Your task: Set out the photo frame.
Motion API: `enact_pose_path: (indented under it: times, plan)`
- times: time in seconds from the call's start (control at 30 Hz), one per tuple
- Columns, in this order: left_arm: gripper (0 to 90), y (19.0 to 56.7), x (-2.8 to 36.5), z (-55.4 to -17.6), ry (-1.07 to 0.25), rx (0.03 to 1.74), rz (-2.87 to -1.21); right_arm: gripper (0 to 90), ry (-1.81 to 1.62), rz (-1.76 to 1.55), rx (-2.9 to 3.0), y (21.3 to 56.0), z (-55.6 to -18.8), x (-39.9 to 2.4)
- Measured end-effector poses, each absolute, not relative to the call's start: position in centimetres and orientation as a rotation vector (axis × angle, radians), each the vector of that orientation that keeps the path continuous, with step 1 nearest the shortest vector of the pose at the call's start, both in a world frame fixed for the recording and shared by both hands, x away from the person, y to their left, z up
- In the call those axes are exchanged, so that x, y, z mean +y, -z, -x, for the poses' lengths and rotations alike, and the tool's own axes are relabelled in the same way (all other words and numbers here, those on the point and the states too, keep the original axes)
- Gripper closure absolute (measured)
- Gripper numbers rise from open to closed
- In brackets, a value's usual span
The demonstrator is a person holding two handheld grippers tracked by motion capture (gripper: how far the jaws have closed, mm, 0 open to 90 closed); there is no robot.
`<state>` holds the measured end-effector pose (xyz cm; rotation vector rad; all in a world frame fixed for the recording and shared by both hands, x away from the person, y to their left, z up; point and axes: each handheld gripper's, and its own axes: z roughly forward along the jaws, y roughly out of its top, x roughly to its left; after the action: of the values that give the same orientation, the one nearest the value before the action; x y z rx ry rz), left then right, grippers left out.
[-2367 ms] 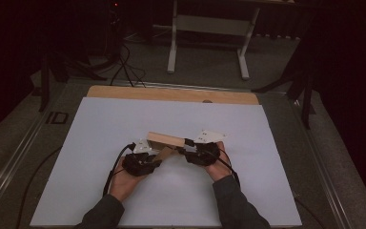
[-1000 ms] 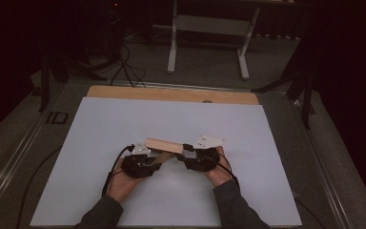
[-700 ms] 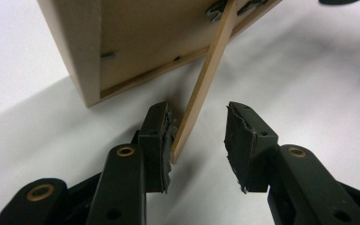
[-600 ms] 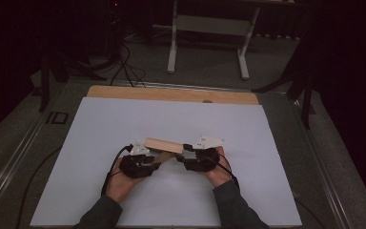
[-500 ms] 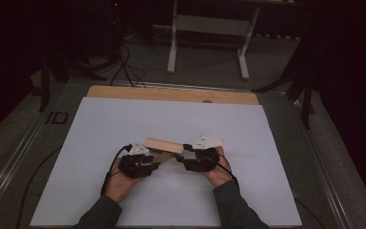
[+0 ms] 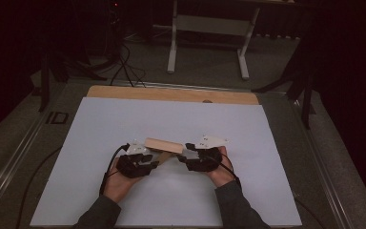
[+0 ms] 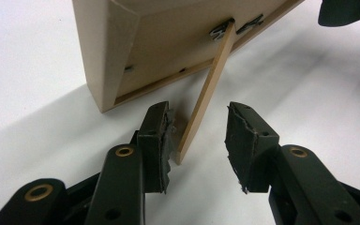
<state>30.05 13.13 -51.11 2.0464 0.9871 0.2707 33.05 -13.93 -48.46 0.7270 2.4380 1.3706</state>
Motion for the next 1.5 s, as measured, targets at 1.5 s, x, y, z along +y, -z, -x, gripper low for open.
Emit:
enact_pose_path:
  times: [1.5]
  plan:
    - [60.3, 49.7, 13.3, -29.2, -0.331, 0.950, -2.009, 44.8, -1.289, -0.698, 2.475, 49.2, -33.3, -15.1]
